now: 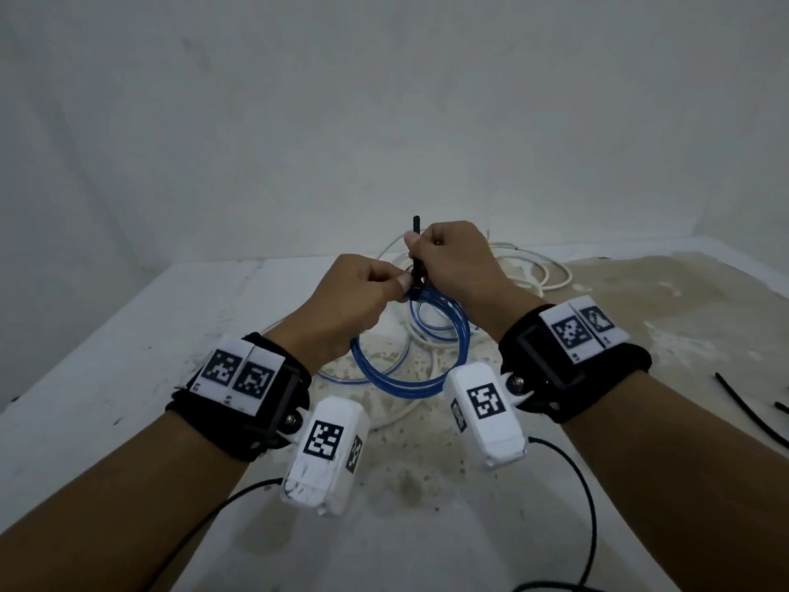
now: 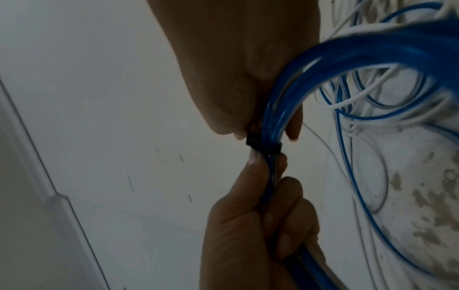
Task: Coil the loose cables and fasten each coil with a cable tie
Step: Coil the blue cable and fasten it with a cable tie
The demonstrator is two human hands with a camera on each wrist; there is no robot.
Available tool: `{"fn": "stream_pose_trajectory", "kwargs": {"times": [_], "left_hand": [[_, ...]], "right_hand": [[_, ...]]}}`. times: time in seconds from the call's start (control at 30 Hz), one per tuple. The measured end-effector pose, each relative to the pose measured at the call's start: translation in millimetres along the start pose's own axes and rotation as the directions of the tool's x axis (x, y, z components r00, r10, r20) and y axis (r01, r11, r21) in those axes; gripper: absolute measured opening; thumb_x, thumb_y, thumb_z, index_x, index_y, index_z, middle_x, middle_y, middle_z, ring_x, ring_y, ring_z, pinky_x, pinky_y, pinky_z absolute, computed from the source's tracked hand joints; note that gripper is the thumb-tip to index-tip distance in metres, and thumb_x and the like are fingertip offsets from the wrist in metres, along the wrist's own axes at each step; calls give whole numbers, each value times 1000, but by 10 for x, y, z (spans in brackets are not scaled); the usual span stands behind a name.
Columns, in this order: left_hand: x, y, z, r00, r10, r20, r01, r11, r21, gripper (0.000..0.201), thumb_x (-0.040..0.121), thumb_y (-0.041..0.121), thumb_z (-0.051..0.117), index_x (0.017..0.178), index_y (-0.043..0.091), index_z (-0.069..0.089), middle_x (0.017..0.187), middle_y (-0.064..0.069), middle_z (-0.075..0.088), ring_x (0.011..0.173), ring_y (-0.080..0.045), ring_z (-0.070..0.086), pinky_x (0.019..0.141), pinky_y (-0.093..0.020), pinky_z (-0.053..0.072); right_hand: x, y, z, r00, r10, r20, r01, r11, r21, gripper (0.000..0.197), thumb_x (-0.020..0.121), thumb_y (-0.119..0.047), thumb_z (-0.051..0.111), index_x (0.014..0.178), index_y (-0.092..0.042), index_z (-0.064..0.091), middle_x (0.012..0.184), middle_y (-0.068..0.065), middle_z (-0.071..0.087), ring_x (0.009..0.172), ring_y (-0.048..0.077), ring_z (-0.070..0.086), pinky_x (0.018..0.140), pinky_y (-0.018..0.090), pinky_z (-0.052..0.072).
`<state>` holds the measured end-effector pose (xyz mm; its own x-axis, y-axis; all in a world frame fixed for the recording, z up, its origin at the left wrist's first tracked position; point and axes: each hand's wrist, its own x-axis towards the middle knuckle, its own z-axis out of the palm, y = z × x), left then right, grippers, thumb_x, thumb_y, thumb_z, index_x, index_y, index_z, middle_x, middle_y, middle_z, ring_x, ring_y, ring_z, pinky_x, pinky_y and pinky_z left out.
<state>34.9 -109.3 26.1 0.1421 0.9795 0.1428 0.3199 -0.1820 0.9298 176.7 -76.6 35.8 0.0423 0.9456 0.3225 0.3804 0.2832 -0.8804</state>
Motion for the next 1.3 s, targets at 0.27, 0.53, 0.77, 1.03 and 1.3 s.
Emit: {"fn": "stream_pose_trajectory", "kwargs": {"times": [0.27, 0.53, 0.77, 1.03, 1.3], "left_hand": [[-27, -39, 75, 995, 8, -104, -22, 990, -138, 14, 96, 4, 58, 105, -4, 66, 75, -12, 62, 38, 2, 48, 42, -6, 34], [-12, 35, 146, 991, -29, -134, 2, 981, -195, 13, 96, 6, 58, 96, 0, 69, 70, -9, 60, 38, -2, 39, 40, -11, 32], [50, 60, 33, 975, -153, -163, 109, 962, -251, 12, 94, 8, 63, 90, -1, 69, 82, -22, 60, 45, -12, 30, 39, -21, 26], [53, 48, 58, 956, -241, -168, 168, 917, -361, 15, 90, 0, 63, 75, 1, 62, 84, -20, 50, 41, -9, 29, 38, -20, 24], [41, 102, 51, 970, -92, -224, 35, 969, -244, 23, 88, 18, 73, 85, -5, 69, 46, 8, 52, 37, -6, 31, 38, -18, 27]], "right_hand": [[28, 30, -7, 999, -24, -43, 21, 998, -66, 37, 97, -31, 59, 72, -4, 64, 64, 8, 66, 64, 24, 63, 74, 42, 56], [-33, 55, -124, 999, 18, 45, -22, 996, 88, 37, 95, -31, 65, 76, 1, 62, 63, 5, 60, 58, 15, 56, 66, 35, 52], [-84, 23, -270, 966, 13, 259, -80, 965, 251, 18, 82, -11, 79, 87, 4, 72, 85, 16, 74, 75, 23, 70, 77, 35, 60], [-129, 51, -207, 966, 33, 258, -101, 962, 253, 24, 83, -12, 78, 83, 8, 66, 79, 19, 70, 68, 21, 68, 69, 31, 61], [-92, 0, -209, 987, 35, 157, -78, 957, 281, 21, 92, -14, 69, 79, 3, 67, 73, 16, 69, 64, 21, 65, 71, 37, 58]]}}
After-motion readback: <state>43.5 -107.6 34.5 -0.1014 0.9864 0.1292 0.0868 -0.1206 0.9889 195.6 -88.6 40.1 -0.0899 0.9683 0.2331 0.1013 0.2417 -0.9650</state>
